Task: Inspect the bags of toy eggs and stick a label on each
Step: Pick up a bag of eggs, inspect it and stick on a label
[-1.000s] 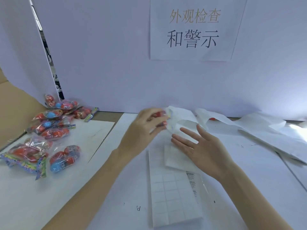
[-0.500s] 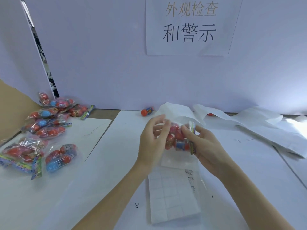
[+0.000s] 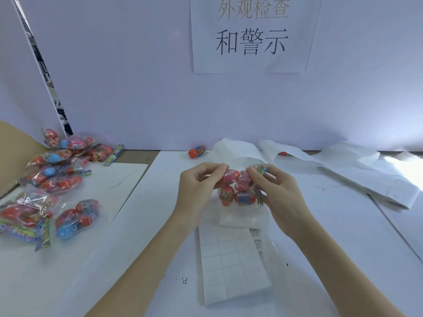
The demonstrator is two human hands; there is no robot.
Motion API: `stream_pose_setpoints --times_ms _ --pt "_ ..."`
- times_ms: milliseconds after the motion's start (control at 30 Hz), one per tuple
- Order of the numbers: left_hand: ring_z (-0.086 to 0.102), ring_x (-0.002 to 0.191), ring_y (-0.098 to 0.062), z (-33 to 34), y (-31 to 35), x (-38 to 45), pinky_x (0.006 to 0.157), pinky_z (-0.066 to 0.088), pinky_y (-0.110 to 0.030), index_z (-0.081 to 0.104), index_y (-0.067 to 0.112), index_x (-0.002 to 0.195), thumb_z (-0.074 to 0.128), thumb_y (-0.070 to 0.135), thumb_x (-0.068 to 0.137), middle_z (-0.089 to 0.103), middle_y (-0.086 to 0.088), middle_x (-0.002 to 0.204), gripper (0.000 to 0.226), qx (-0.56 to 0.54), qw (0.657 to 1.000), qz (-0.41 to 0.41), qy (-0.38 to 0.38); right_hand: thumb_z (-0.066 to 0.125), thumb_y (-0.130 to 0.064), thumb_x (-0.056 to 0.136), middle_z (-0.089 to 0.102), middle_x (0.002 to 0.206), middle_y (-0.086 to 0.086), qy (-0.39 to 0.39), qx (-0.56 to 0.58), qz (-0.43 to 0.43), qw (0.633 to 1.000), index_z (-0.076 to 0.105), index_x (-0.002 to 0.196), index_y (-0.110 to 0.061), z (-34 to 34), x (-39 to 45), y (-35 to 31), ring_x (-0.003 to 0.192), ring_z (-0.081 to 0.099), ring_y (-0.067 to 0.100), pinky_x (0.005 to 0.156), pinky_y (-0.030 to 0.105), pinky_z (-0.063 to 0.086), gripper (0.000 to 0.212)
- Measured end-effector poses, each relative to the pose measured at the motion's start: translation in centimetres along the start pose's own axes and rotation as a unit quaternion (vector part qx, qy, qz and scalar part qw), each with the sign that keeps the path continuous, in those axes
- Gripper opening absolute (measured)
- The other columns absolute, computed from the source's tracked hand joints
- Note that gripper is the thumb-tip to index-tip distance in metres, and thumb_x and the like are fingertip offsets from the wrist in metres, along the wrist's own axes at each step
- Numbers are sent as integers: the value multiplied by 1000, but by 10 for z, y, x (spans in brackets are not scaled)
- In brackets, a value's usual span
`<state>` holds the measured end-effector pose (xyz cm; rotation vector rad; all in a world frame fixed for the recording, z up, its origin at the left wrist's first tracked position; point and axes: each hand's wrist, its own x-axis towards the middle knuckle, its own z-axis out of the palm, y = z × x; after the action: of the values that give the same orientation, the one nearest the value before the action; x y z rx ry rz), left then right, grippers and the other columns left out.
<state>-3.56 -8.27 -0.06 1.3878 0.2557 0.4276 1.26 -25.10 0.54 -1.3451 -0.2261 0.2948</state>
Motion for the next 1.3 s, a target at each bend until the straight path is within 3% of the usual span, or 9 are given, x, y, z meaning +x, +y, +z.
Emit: stream_pose_setpoints --times_ms 233,367,567,667,733,933,1100,1200,1300 --pt "78 76 -20 1 1 -2 68 60 -24 83 21 95 68 26 101 81 2 90 16 66 996 51 9 70 -21 99 72 83 5 29 30 4 999 70 94 -11 -1 -2 -2 66 66 16 57 27 46 12" --pt "77 86 -22 0 0 -3 75 60 -22 74 26 116 75 39 93 80 1 97 26 69 996 11 -54 62 -18 104 69 87 7 92 119 27 988 65 105 -11 -6 4 0 76 64 21 78 45 44 7" --pt "77 87 -18 -3 -2 -1 80 60 -24 81 21 103 73 20 97 81 -2 97 10 37 998 31 -48 52 8 91 72 93 9 34 70 32 996 67 114 -10 -15 6 -7 81 65 23 77 35 54 33" --pt "72 76 -16 -5 -2 2 86 60 -34 82 24 95 77 30 94 80 -3 90 8 43 999 26 -8 56 -23 104 74 86 -1 14 -49 -14 999 76 103 -21 -8 0 -7 77 69 12 68 25 53 20" --pt "71 79 -20 -5 -2 2 88 59 -36 82 21 91 81 37 90 80 -6 89 16 47 999 21 -4 57 -43 105 79 87 0 -8 -93 -43 995 80 98 -22 -2 -3 -7 76 71 10 70 19 56 32" --pt "75 75 -17 -6 3 3 69 60 -24 83 18 84 83 25 87 81 -7 87 8 21 1000 20 -4 64 -35 103 80 105 -2 27 -86 -52 995 84 103 -19 1 -6 -7 104 73 25 101 42 57 26" --pt "74 78 -14 -5 5 4 68 58 -22 83 17 84 82 27 88 80 -3 87 11 23 999 45 17 64 -35 103 80 93 -4 49 -118 -83 988 85 94 -30 4 -5 -4 84 63 6 78 20 47 24" --pt "68 83 -13 -5 6 3 74 56 -21 84 30 84 85 42 77 77 12 93 14 32 996 71 47 62 -28 105 72 70 -10 36 -154 -122 980 84 92 -18 1 -5 -8 65 53 -1 66 12 41 28" --pt "57 75 -14 -10 7 4 68 50 -14 85 36 87 88 47 70 71 15 93 20 19 994 97 37 51 -39 109 77 81 -10 -52 -150 -115 981 80 112 -27 -6 -5 -15 75 67 6 77 15 51 32"
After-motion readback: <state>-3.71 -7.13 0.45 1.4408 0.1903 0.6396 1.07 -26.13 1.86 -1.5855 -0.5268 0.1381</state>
